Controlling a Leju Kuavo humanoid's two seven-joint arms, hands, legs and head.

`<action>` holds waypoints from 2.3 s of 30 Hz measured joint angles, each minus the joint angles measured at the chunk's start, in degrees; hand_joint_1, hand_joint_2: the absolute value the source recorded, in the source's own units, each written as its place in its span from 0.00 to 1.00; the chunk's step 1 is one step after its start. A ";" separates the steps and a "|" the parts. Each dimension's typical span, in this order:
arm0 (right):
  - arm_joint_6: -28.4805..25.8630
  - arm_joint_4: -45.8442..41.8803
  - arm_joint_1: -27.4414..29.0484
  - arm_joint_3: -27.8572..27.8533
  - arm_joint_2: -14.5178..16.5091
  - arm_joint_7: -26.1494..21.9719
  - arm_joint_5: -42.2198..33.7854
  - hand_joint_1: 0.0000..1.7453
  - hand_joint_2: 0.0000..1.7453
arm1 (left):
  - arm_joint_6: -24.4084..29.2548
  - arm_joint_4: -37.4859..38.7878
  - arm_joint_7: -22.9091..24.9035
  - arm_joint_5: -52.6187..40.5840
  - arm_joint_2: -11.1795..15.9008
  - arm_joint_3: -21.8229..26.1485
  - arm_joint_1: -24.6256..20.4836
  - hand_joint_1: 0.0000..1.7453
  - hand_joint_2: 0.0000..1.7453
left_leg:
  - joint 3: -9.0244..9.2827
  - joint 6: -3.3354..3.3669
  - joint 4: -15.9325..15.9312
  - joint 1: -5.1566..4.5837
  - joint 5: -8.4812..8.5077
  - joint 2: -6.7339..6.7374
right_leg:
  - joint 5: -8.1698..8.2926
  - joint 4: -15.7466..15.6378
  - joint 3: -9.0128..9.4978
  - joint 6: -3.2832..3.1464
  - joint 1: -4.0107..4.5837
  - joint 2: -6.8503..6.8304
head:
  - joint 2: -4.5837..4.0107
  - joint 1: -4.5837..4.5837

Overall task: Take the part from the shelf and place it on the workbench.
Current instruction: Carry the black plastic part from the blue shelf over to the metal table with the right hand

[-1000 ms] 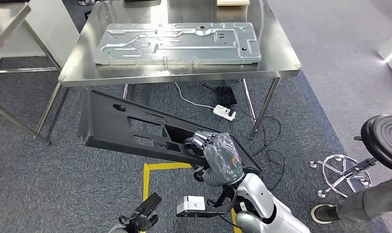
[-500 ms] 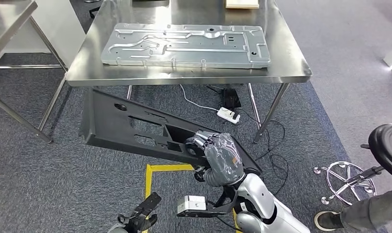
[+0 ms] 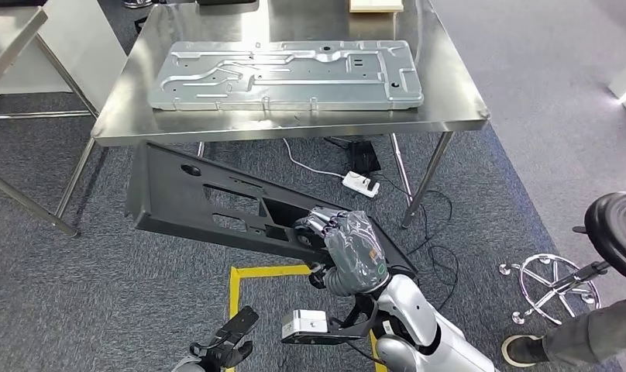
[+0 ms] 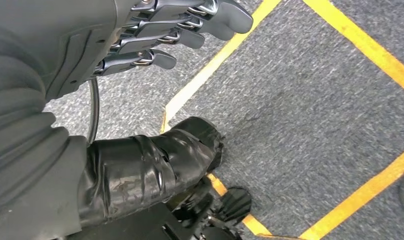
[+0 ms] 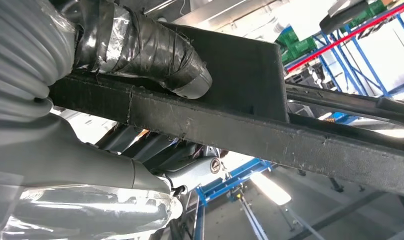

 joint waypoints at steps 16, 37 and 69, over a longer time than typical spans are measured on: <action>1.43 -0.50 -0.11 0.01 -0.27 1.21 1.99 1.00 1.00 | -0.97 0.00 0.03 -0.50 0.00 0.00 -0.30 0.00 1.00 | 3.41 2.06 -1.19 -0.70 -3.06 -0.65 | 2.49 1.29 -3.36 0.64 0.51 -0.03 | 0.00 0.21; 2.43 -0.49 -1.99 0.64 0.34 2.06 3.23 1.00 1.00 | -1.27 0.00 -0.53 -0.63 0.67 0.00 -1.11 0.00 1.00 | 1.47 1.86 -2.36 0.12 -0.06 -0.13 | -3.68 4.47 -1.07 1.48 0.01 -0.17 | 0.00 0.07; 21.17 -2.92 -9.38 2.70 -3.84 11.16 15.47 1.00 1.00 | -0.21 0.00 -1.06 0.25 0.63 0.01 -0.26 0.00 1.00 | 2.97 2.57 -3.24 -0.25 -0.21 -0.15 | -5.39 9.62 -2.45 1.31 0.22 0.16 | 0.00 0.04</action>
